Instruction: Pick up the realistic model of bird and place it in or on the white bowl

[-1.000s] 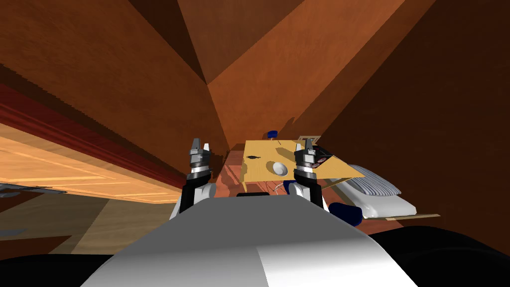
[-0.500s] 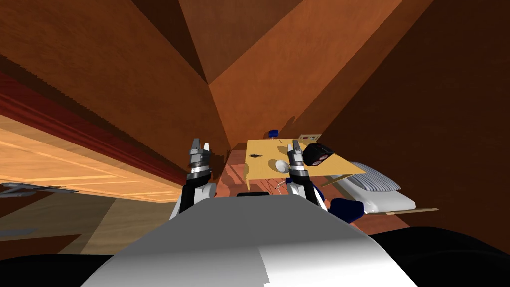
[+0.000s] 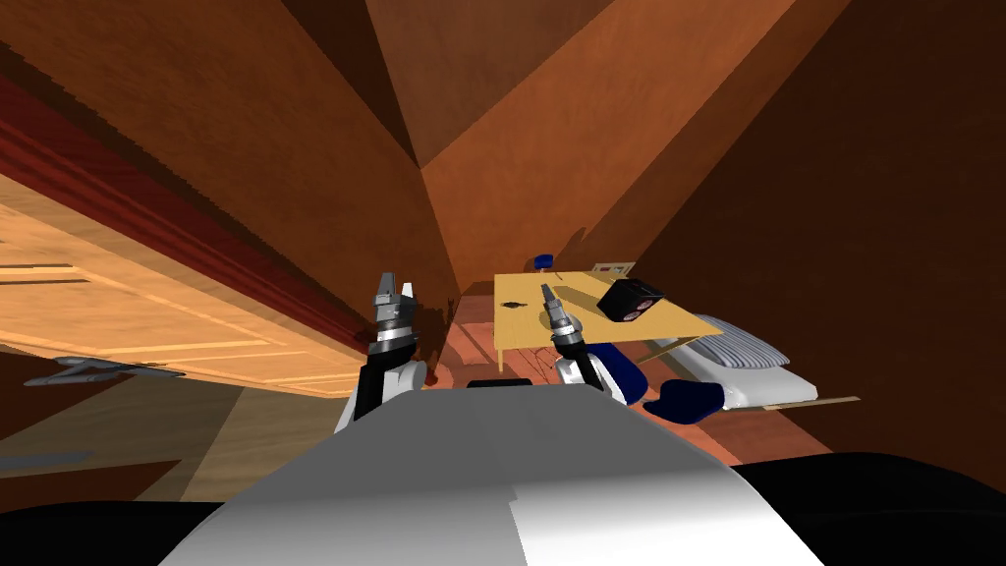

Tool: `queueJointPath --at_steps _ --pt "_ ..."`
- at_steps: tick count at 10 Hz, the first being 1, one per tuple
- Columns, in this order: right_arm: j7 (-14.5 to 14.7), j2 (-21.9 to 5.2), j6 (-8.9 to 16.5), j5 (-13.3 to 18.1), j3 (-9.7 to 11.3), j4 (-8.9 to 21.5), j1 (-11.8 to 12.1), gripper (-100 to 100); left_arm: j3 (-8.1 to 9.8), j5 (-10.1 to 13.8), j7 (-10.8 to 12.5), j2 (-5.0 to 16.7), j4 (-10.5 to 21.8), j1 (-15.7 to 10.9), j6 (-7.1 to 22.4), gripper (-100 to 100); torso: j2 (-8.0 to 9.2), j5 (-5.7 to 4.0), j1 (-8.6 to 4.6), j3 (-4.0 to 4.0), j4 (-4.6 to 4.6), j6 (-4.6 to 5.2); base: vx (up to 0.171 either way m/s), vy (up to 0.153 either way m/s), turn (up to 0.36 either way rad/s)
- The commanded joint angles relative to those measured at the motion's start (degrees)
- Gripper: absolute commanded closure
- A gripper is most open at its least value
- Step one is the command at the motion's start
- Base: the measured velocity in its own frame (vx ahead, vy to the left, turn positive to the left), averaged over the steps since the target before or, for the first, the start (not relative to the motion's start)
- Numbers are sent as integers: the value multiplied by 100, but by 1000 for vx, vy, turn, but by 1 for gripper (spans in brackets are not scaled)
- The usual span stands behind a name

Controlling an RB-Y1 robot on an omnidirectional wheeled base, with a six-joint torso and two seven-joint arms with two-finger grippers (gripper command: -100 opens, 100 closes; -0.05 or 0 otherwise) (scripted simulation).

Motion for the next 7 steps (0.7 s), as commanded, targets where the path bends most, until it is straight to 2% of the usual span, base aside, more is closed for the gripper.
queueJointPath --at_steps 1,2,3,4,5,6,7 --pt "166 -286 -30 286 264 286 -187 -100 0 0 0 0 0 0 0 0 0 0 0 0 0 0 -41 254 -18" --pt "166 -293 -30 373 264 371 -187 -100 0 0 0 0 0 0 0 0 -3 2 6 -2 -1 1 -15 193 -14" --pt "275 -455 -60 587 448 612 -331 -100 0 0 0 0 0 0 0 0 -11 -1 -12 -6 -2 1 4 158 -4" --pt "275 -455 -60 608 448 623 -331 -100 1 0 0 1 0 1 0 0 -18 -4 -25 -10 -4 1 -5 106 -4" --pt "386 -619 -95 853 638 827 -485 -100 1 0 0 1 0 1 0 0 -18 -8 -47 -10 -4 2 14 148 1" --pt "386 -619 -95 853 638 889 -485 -100 1 0 0 1 0 1 0 0 -25 -8 -36 -14 -5 1 11 131 -8" --pt "496 -784 -135 1107 832 1097 -647 -100 1 0 0 1 0 1 0 0 -24 -7 -42 -14 -5 2 2 169 3"
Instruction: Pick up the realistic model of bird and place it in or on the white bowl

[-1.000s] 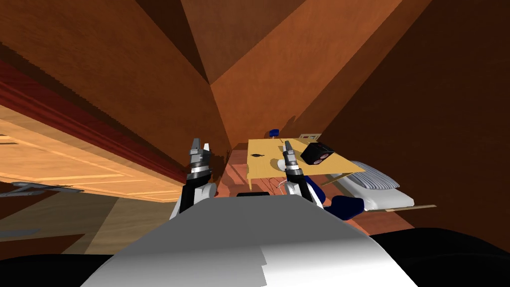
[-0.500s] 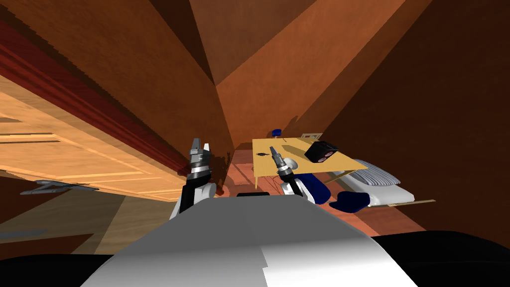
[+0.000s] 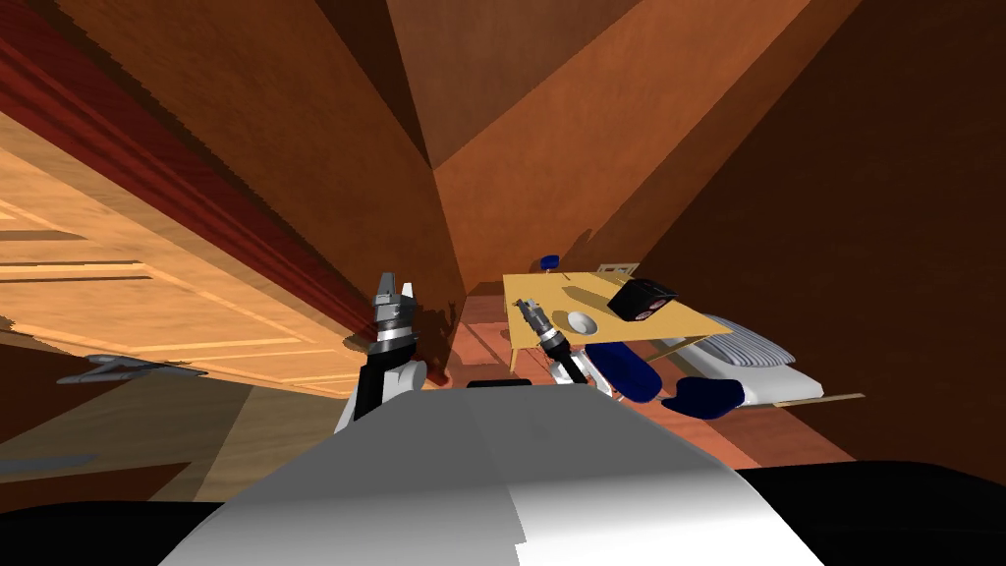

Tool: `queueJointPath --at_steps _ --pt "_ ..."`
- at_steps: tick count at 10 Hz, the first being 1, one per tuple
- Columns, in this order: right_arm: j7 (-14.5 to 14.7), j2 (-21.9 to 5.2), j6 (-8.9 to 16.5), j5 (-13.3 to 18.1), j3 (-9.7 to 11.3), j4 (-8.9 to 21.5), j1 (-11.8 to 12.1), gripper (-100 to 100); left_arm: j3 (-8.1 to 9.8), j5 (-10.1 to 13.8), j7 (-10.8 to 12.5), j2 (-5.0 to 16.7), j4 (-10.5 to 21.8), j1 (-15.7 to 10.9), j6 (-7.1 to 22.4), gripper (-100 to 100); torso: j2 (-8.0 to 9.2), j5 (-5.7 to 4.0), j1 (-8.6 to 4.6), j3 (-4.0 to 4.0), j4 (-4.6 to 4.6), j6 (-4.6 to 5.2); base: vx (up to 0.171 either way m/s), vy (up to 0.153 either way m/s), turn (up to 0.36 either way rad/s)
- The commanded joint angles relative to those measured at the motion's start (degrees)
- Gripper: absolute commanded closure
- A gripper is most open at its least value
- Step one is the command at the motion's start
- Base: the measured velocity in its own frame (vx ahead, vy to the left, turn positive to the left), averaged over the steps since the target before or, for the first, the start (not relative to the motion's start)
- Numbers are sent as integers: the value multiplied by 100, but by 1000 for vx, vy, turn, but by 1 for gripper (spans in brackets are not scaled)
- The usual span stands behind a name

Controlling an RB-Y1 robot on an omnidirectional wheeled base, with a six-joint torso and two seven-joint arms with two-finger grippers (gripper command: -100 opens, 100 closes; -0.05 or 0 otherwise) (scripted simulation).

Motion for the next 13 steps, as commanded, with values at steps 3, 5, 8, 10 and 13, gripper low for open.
queueJointPath --at_steps 3,5,8,10,13 --pt "162 -258 -100 375 270 528 -277 -100 0 0 0 0 0 0 0 0 -1 -1 -8 0 0 0 13 137 -2" --pt "271 -425 -148 644 468 826 -456 -100 0 0 0 0 0 0 0 0 -10 -2 -13 -6 -2 0 28 128 5" --pt "481 -763 -255 1159 866 1334 -832 -100 0 0 0 0 0 0 0 0 -11 0 -12 -7 -3 1 43 148 7" --pt "481 -763 -255 1198 866 1447 -832 -100 1 0 0 1 0 1 0 0 -15 -1 -16 -9 -4 3 36 98 -1" --pt "679 -1109 -376 1709 1260 2024 -1222 -100 1 0 0 1 0 1 0 0 -20 -4 -29 -12 -5 2 72 113 11"
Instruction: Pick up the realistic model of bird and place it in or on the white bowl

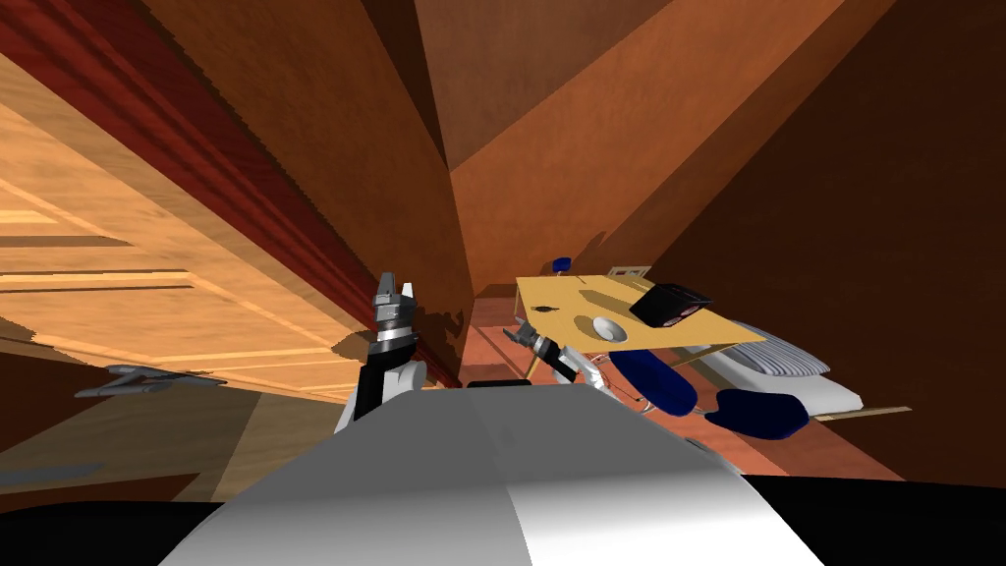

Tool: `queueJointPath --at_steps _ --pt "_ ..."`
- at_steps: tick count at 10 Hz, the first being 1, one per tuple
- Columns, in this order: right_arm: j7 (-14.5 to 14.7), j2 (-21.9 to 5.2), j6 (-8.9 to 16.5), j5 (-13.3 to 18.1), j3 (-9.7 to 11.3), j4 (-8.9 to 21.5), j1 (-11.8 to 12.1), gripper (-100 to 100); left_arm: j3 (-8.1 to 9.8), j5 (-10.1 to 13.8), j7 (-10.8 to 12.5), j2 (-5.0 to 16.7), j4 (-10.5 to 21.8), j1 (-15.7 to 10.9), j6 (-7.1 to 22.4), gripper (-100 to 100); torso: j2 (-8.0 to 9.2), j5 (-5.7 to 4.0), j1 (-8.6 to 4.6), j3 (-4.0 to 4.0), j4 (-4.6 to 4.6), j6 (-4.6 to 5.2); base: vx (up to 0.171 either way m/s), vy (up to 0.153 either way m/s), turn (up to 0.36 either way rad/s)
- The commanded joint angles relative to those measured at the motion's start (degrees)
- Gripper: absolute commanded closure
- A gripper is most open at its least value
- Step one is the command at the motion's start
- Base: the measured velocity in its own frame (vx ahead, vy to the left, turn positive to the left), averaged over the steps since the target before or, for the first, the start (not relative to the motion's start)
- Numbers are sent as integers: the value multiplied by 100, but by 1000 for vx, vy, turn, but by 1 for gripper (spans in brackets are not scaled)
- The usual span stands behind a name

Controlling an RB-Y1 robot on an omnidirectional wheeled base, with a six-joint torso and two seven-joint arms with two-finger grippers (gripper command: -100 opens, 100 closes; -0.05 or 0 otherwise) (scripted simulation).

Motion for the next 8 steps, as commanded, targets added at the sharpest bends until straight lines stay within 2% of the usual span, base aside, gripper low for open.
queueJointPath --at_steps 1,2,3,4,5,6,7,8 --pt "54 -73 33 193 135 149 -91 -100 0 0 0 0 0 0 0 0 0 0 0 0 0 0 72 120 -2" --pt "147 -246 -33 414 329 361 -289 -100 0 0 0 0 0 0 0 0 5 1 -3 2 0 0 77 131 15" --pt "147 -246 -33 477 329 476 -289 -100 0 0 0 0 0 0 0 0 4 1 1 2 0 0 80 96 -2" --pt "236 -418 -103 697 519 697 -487 -100 0 0 0 0 0 0 0 0 4 -1 -12 2 0 1 114 71 8" --pt "236 -418 -103 761 519 804 -487 -100 1 0 0 1 0 0 0 0 -6 -3 -21 -4 -1 1 101 59 5" --pt "320 -588 -174 978 706 1058 -684 -100 1 0 0 1 0 0 0 0 -4 -4 -27 -4 -2 1 107 75 8" --pt "320 -588 -174 1042 706 1132 -684 -100 1 0 0 1 0 0 0 0 -7 -4 -24 -5 -2 1 86 67 -2" --pt "399 -755 -248 1257 887 1409 -879 -100 -14 -1 2 -1 1 6 -1 0 -16 -3 -1 -10 -1 0 135 80 2"
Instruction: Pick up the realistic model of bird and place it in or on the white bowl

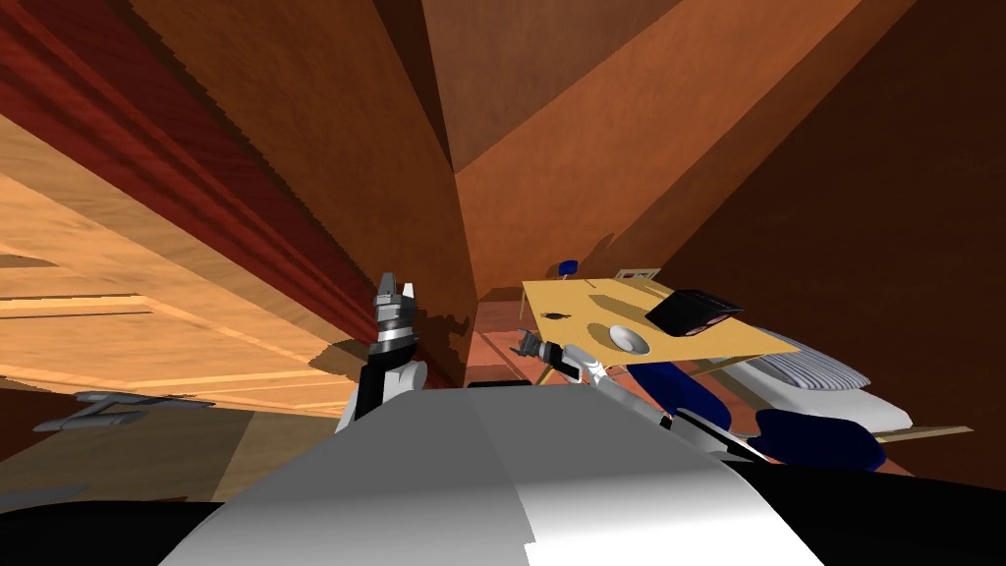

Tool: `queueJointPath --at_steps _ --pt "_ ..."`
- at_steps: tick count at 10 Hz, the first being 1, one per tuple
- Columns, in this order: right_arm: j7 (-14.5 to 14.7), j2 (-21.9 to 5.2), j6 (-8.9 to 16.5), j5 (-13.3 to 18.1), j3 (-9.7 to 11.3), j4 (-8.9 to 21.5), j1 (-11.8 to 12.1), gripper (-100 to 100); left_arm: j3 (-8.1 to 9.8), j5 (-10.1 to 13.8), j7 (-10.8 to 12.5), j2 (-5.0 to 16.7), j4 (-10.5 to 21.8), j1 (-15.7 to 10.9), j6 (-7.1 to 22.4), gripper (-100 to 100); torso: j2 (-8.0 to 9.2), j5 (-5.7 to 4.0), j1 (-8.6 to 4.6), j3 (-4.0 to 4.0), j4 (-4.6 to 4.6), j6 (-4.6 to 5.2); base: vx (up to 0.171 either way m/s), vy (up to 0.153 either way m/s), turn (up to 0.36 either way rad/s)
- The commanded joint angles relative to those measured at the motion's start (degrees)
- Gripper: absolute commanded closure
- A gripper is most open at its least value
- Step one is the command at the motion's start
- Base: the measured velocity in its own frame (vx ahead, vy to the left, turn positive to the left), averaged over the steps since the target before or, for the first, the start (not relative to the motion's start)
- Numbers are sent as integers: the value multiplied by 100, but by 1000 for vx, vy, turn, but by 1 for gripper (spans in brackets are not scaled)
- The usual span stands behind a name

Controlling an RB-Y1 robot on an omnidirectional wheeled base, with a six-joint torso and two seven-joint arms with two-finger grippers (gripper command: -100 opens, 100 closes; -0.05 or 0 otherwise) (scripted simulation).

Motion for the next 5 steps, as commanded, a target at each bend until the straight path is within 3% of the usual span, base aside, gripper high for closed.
queueJointPath --at_steps 1,2,5 --pt "10 -76 -11 187 111 202 -137 -100 0 0 0 0 0 0 0 0 0 0 0 0 0 0 58 0 13" --pt "83 -240 -87 399 287 477 -329 -100 -4 0 1 0 1 1 0 0 0 1 5 -2 -1 -1 61 -9 32" --pt "150 -400 -165 724 458 807 -515 -100 -4 0 1 0 1 1 0 0 0 1 4 -1 0 -1 58 -4 17"
